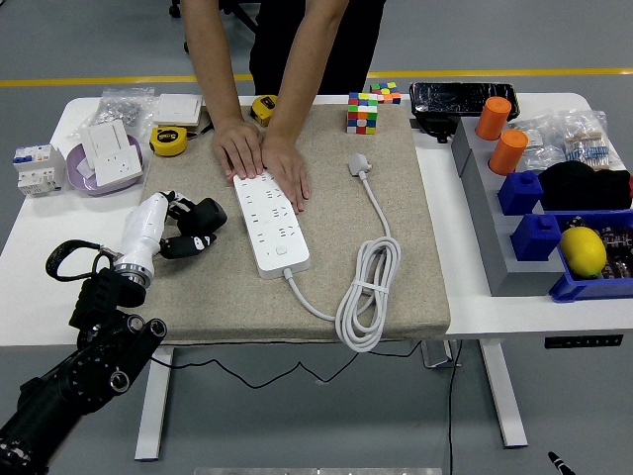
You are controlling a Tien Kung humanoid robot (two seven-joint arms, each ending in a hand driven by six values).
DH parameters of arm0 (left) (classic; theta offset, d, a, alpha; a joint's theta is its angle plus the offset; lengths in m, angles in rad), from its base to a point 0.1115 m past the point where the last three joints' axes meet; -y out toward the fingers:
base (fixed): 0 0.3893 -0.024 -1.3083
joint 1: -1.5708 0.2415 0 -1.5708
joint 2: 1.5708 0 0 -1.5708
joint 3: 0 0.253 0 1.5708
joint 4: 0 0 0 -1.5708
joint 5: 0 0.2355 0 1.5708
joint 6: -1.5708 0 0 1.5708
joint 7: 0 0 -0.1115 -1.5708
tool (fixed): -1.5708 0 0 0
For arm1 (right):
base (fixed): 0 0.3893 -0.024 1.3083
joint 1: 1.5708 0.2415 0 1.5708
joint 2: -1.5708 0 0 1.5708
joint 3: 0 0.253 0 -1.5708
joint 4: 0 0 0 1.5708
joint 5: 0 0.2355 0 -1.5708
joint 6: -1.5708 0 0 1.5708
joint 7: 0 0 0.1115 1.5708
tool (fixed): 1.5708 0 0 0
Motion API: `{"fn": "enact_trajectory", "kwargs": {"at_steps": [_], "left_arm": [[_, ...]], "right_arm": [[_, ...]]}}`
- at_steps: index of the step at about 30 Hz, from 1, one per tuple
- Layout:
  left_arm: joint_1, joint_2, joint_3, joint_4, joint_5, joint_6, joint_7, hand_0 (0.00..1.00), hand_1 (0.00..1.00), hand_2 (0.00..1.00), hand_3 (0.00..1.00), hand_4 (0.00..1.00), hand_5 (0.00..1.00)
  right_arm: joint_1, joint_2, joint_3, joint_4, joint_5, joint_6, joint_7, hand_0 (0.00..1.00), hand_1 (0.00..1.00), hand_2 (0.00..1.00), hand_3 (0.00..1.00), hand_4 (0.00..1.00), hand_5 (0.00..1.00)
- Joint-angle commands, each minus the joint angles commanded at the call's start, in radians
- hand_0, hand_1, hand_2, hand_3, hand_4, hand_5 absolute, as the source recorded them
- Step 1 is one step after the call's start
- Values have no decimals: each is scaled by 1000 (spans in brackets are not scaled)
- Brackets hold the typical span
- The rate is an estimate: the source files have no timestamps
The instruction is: Pick up the plug,place it near the board,insert it into the board,press the button
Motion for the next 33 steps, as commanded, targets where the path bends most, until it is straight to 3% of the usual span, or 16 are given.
{"fn": "enact_trajectory", "kwargs": {"at_steps": [6, 12, 18, 23, 33], "left_arm": [[-18, 26, 55, -52, -43, 6, 3, 674, 534, 388, 347, 528, 110], [-62, 66, 162, -94, -69, 3, 16, 675, 534, 386, 346, 528, 110], [-122, 99, 300, -88, -88, -6, 31, 675, 535, 385, 346, 529, 110], [-156, 106, 381, -68, -94, -14, 36, 675, 535, 385, 346, 529, 110], [-162, 114, 383, -22, -79, -25, 38, 673, 534, 387, 347, 527, 107]], "right_arm": [[1, 0, -1, 0, 3, 0, 0, 808, 742, 735, 760, 998, 998], [1, 0, 0, 0, 3, -1, -1, 808, 742, 735, 759, 998, 998], [5, -3, -2, 0, 4, -1, -1, 808, 743, 735, 759, 998, 998], [6, -4, 0, 0, 1, -1, -2, 808, 743, 735, 759, 998, 998], [4, -6, 2, 0, -6, 0, -3, 808, 743, 735, 759, 998, 998]]}}
